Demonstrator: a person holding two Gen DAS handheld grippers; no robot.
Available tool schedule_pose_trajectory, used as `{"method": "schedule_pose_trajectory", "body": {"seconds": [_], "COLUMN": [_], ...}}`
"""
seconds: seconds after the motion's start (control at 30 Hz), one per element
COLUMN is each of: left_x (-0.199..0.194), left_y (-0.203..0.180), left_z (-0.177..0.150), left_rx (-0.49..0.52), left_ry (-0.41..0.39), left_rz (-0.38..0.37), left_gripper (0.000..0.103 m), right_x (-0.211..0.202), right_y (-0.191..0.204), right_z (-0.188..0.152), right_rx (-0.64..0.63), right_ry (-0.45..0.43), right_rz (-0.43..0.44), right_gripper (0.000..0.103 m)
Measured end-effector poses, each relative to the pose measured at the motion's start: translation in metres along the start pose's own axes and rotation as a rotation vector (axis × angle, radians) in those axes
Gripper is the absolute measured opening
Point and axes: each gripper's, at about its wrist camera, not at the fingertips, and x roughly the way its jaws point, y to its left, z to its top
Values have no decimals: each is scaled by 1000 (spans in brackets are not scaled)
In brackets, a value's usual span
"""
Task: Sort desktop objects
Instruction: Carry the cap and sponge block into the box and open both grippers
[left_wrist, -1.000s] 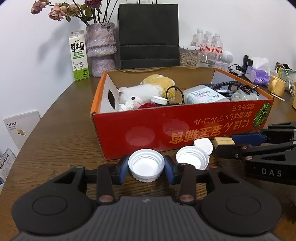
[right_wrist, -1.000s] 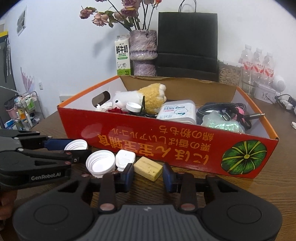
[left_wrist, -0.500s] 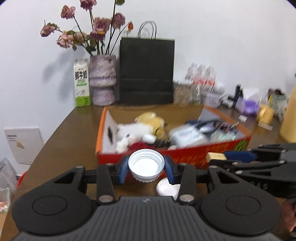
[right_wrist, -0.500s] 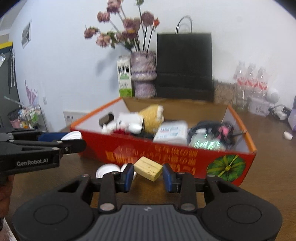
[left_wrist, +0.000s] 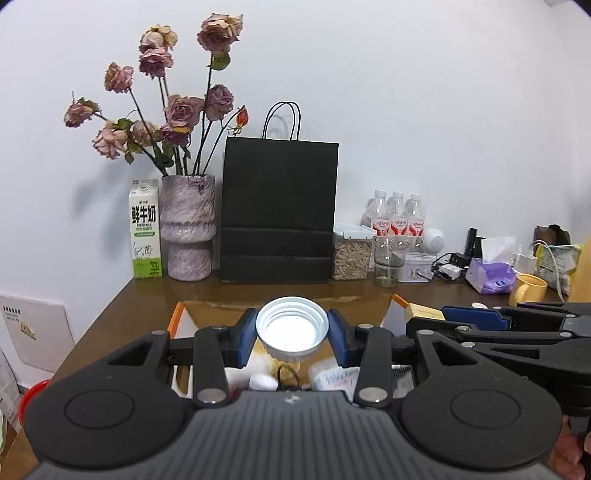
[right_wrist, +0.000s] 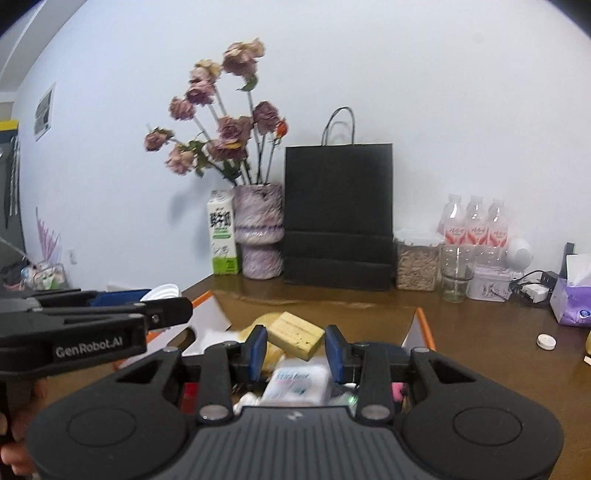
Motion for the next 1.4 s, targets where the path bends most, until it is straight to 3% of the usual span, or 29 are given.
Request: {"method": "schedule_pose_trajectory", "body": {"seconds": [0.3, 0.53, 0.83, 1.07, 1.1, 1.13, 1.2, 1.27, 1.33, 1.4], "left_x": [58, 96, 107, 100, 100, 99, 95, 91, 85, 83], "left_y": [-9, -6, -10, -14, -14, -14, -13, -10, -7, -4], "left_z": [4, -20, -33, -35, -35, -35, -34, -31, -30, -27], "left_rx": [4, 82, 111, 123, 125, 123, 122, 123, 106, 95], "left_ry": [21, 80, 115, 78, 78, 76, 57, 33, -2, -10], "left_rz": [32, 128, 133, 143, 142, 147, 188, 241, 267, 259], "left_gripper": [41, 41, 41, 45, 50, 62, 75, 100, 103, 103], "right_x": [51, 93, 113, 110, 109, 108, 104, 98, 91, 85], "right_y": [-26, -46, -46, -47, -48, -49, -49, -50, -51, -51], "right_z": [13, -7, -24, -25, -26, -25, -25, -24, -22, -19], "right_rx": [-20, 39, 13, 27, 40, 49, 58, 47, 51, 57], "right_ry": [7, 44, 99, 113, 116, 117, 102, 70, 35, 12], "right_rz": [-41, -14, -21, -21, -16, -14, -29, -59, -71, -66], "right_gripper": [33, 33, 33, 34, 37, 49, 74, 87, 100, 103]}}
